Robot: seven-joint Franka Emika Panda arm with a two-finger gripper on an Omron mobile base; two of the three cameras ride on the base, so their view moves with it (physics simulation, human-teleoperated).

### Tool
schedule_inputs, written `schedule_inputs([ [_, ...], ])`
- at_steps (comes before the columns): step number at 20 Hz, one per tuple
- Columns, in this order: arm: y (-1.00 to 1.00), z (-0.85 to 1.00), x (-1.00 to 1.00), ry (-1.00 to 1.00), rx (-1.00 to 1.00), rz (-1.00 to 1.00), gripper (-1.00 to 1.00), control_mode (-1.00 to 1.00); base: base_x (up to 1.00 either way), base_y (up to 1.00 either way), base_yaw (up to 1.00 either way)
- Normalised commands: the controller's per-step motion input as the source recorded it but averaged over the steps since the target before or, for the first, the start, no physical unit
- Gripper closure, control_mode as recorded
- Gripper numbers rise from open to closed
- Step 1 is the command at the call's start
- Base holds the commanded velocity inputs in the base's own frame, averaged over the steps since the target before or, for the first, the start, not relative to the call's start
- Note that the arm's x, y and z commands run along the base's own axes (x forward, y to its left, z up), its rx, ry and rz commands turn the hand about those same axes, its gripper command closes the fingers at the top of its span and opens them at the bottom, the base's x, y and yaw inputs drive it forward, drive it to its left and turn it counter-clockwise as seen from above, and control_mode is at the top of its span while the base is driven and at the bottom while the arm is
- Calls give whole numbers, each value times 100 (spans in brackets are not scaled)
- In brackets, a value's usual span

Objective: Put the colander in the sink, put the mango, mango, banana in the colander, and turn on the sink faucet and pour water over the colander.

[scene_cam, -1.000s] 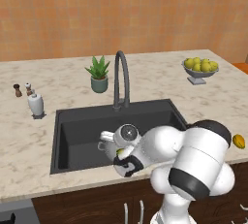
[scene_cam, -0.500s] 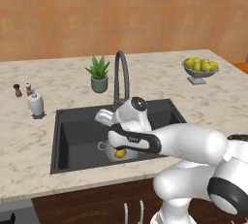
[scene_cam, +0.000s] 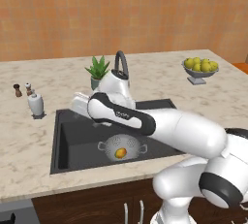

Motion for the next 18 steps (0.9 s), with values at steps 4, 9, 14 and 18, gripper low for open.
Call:
schedule_inputs([
  [4, 100, 29, -55, 9, -2, 21, -100, -100, 0, 0, 0],
  [9, 100, 0, -51, 1, -10, 20, -100, -100, 0, 0, 0],
  [14, 100, -10, -38, 0, -11, 18, -100, -100, 0, 0, 0],
  [18, 100, -27, -6, 0, -12, 12, -100, -100, 0, 0, 0],
])
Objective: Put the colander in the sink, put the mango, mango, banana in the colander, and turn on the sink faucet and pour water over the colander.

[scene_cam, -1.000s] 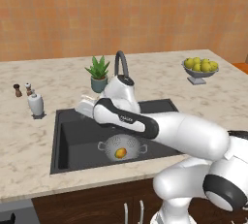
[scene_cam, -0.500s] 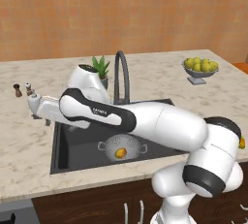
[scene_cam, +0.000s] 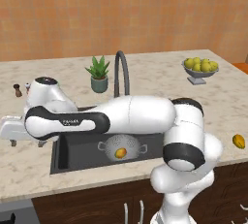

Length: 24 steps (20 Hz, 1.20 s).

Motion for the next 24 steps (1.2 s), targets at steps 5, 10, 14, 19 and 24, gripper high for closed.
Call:
schedule_inputs([
  [5, 94, -48, 7, 0, -13, 6, -100, -100, 0, 0, 0],
  [10, 92, -19, 8, -2, -14, 0, -100, -100, 0, 0, 0],
  [14, 75, 21, 10, 0, -5, -8, -100, -100, 0, 0, 0],
  [19, 62, 49, 28, 0, -1, -13, -100, -100, 0, 0, 0],
  [24, 69, 66, 11, 1, -1, -11, -100, -100, 0, 0, 0],
])
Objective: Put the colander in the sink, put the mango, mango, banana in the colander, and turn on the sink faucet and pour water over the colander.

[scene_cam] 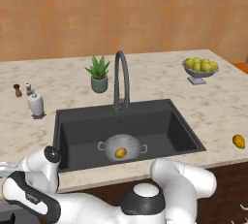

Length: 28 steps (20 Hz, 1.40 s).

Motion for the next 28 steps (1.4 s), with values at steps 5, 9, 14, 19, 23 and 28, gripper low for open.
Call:
schedule_inputs([
  [5, 61, 79, 0, 6, -2, -11, -100, -100, 0, 0, 0],
  [9, 38, 43, 2, 12, -14, -12, -100, -100, 0, 0, 0],
  [14, 34, 0, 13, 10, -25, -10, -100, -100, 0, 0, 0],
  [19, 17, -2, 34, 7, -27, -8, -100, -100, 0, 0, 0],
  [23, 14, -44, 36, 12, -21, -3, -100, -100, 0, 0, 0],
  [28, 16, -31, 27, 11, -10, 0, -100, -100, 0, 0, 0],
])
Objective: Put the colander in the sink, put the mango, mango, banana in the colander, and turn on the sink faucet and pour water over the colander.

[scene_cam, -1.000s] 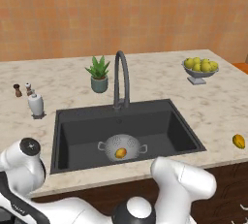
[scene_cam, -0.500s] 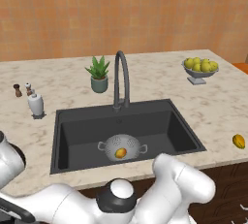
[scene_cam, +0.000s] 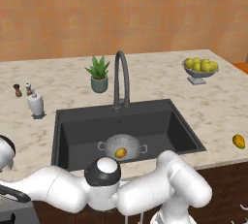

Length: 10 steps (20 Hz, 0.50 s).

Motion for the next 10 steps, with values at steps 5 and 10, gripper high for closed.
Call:
schedule_inputs([
  [5, 27, -46, 9, 8, -8, 0, -100, -100, 0, 0, 0],
  [10, 20, -50, 7, 2, -10, 0, -100, -100, 0, 0, 0],
])
